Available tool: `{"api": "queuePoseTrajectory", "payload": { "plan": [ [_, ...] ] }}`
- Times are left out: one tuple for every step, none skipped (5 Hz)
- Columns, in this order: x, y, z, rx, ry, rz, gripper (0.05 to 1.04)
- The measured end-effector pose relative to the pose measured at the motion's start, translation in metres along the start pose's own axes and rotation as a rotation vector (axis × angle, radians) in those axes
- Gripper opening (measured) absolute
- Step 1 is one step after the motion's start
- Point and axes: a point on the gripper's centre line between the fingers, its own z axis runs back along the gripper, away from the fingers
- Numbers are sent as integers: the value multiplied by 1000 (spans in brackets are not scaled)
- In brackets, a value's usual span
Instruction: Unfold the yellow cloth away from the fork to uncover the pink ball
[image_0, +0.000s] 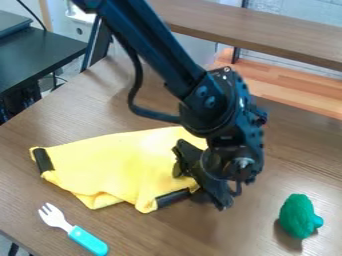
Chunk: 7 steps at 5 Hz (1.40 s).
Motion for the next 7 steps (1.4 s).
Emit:
{"api": "queuePoseTrajectory", "payload": {
  "plan": [
    [-7, 1, -2, -22, 28, -4, 351],
    [-14, 4, 6, -71, 33, -22, 144],
    [-11, 21, 17, -139, 96, -25, 60],
    [9, 45, 26, -230, 154, -34, 51],
    [25, 68, 21, -318, 282, -30, 51],
    [36, 89, 20, -340, 349, 3, 51],
    [44, 109, 9, -194, 458, 98, 51]
  ]
}}
